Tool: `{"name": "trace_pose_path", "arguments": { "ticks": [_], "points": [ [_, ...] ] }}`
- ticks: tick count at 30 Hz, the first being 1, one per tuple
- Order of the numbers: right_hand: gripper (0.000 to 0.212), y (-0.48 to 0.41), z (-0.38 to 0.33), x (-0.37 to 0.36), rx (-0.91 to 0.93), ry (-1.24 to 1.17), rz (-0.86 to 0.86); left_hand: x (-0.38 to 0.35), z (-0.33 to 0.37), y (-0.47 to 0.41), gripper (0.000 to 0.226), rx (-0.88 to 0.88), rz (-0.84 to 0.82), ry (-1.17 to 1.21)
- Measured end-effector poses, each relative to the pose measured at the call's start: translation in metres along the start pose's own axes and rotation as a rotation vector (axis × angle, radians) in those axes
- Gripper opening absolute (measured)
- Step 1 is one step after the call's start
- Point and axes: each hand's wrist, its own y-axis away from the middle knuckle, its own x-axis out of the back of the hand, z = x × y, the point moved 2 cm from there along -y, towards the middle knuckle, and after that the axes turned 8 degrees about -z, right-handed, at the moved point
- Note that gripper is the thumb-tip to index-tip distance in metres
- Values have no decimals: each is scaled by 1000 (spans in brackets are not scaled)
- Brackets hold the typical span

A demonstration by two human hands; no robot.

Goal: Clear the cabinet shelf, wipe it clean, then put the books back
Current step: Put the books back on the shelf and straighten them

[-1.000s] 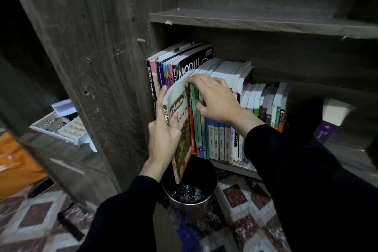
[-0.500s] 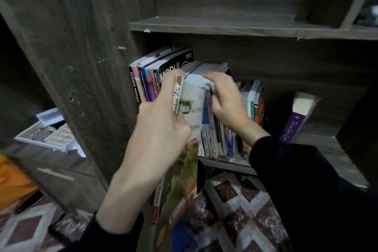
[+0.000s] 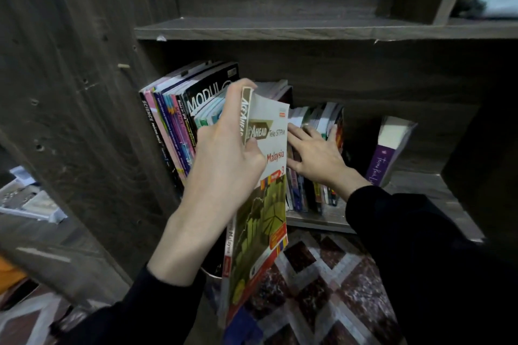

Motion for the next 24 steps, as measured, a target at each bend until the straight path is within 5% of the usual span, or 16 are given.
{"name": "trace_pose_path", "arguments": {
  "ticks": [10, 24],
  "points": [
    [49, 32, 28, -7, 2, 24, 178, -19, 1, -30, 55, -112, 27, -50],
    [50, 29, 25, -6, 15, 27, 165, -129, -65, -61, 57, -66, 196, 189]
  ]
}}
